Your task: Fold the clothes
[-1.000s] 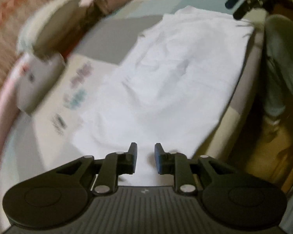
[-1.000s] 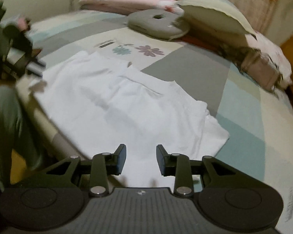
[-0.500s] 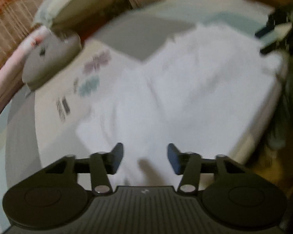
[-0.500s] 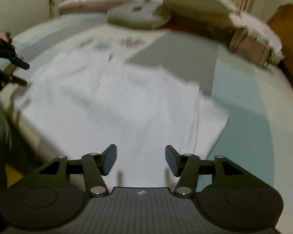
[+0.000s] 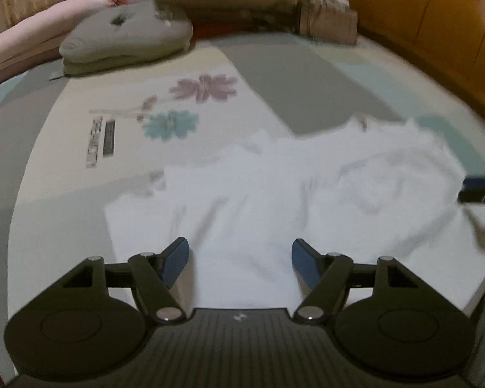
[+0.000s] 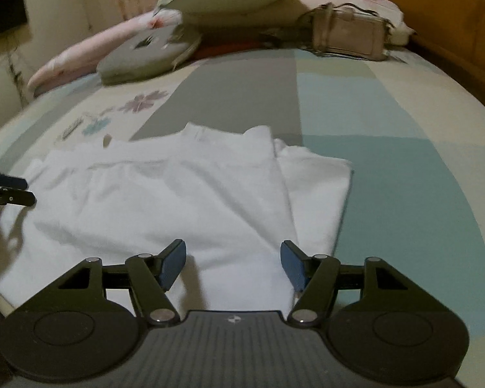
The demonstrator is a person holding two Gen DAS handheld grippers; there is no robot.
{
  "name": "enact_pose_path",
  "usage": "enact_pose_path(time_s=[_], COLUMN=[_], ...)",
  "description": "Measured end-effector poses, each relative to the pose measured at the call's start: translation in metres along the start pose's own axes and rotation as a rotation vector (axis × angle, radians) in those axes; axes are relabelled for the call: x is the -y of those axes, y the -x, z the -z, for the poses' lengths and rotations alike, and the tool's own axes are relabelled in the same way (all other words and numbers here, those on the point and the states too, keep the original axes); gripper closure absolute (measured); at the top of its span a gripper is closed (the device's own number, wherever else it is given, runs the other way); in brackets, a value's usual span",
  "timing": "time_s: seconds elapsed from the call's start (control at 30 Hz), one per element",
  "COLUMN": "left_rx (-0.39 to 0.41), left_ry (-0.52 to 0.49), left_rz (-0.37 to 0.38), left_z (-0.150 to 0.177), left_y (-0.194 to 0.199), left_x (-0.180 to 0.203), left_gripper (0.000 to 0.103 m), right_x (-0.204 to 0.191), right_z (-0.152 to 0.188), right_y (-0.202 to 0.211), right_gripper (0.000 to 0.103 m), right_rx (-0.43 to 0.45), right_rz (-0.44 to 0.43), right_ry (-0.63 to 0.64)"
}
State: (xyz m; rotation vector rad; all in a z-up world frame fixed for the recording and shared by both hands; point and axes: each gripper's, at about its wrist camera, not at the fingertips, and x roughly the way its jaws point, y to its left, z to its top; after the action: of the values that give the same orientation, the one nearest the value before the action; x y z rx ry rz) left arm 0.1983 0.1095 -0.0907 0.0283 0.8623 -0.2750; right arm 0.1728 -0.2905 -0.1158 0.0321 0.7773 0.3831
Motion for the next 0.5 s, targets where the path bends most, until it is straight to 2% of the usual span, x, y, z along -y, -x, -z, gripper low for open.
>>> enact_pose_path(time_s=[0.13,0.2,0.3,0.37,0.43,0.5], left_rx=[0.032,0.022,0.035,0.035,0.031,0.025], left_ry=[0.038,0.031,0.012,0.001,0.012,0.024], left_rz=[0.145,0.154,0.099,0.06,0.019,-0.007], left_z=[-0.017,-0.019,-0.017,-0.019,-0.025,-0.03], left_y=[-0.008,-0.024,-0.044,-0.05,-0.05,-0.047], left_x=[0.003,0.009,0.015,0.018,0.02,0.021], left_gripper=[0.026,0.026,0.025,0.025,0.025,0.026], right_x=[-0.008,-0.011,-0.015,-0.017,-0.016,-0.015], right_z=[-0.02,-0.022,-0.023,-0.023,-0.02,-0.02], right_y=[-0.001,-0.014,-0.036,-0.05,-0.053,-0.052], right_gripper=[0.029,0.026,0.026,0.016,0.01,0.009], right_rx=[0.06,0.045,0.011,-0.011,-0.004,-0.002], right_rz=[0.0,0.021,0.059,0.084,0.086,0.09], right_ry=[-0.007,-0.004,0.003,0.007,0.005,-0.009])
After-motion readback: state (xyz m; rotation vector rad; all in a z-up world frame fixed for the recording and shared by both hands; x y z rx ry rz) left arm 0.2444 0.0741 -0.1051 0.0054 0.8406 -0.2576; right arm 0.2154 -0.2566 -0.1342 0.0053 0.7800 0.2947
